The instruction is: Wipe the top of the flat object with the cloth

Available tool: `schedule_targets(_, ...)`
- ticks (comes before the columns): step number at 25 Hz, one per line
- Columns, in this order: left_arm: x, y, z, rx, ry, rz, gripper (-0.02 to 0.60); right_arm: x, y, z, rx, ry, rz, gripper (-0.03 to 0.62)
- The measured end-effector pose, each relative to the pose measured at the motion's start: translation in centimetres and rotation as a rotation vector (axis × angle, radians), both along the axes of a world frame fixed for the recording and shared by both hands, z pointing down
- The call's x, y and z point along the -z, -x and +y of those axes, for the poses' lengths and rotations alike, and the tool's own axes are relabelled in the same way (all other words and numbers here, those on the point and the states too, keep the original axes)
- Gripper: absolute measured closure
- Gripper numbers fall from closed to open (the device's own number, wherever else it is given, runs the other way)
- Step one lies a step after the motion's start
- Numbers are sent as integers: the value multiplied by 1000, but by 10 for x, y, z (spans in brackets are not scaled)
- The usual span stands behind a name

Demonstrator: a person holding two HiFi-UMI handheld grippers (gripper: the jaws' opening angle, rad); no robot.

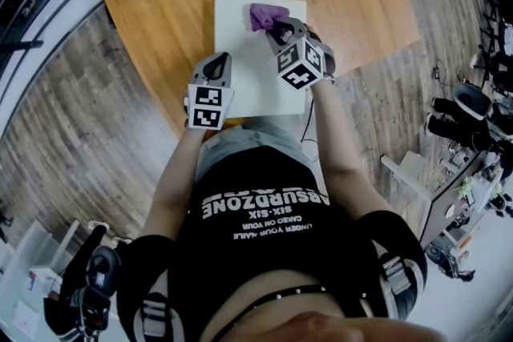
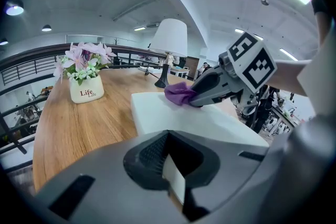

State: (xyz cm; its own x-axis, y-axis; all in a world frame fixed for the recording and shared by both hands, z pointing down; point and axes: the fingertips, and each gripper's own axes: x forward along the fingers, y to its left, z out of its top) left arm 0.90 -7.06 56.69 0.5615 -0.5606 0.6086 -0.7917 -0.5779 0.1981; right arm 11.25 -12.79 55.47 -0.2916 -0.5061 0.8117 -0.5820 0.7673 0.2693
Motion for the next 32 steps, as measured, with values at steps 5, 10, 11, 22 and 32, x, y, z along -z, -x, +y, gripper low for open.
schedule_targets(5, -1, 1, -1, 3, -1, -2, 565, 0, 3, 10, 9, 3, -5, 491)
schedule_targets(10, 2, -1, 1, 8, -5, -5, 565, 2, 2, 23, 17, 7, -10, 491)
schedule_targets(11, 2, -1, 1, 8, -6, -6, 565, 2, 2, 25, 18, 7, -11, 491)
schedule_targets(22, 2, -2, 3, 9, -23, -21, 565, 2, 4, 51, 10, 16, -30, 491)
schedule_targets(32, -1, -1, 2, 14, -34, -39, 565, 1, 10, 85, 11, 31, -56, 491)
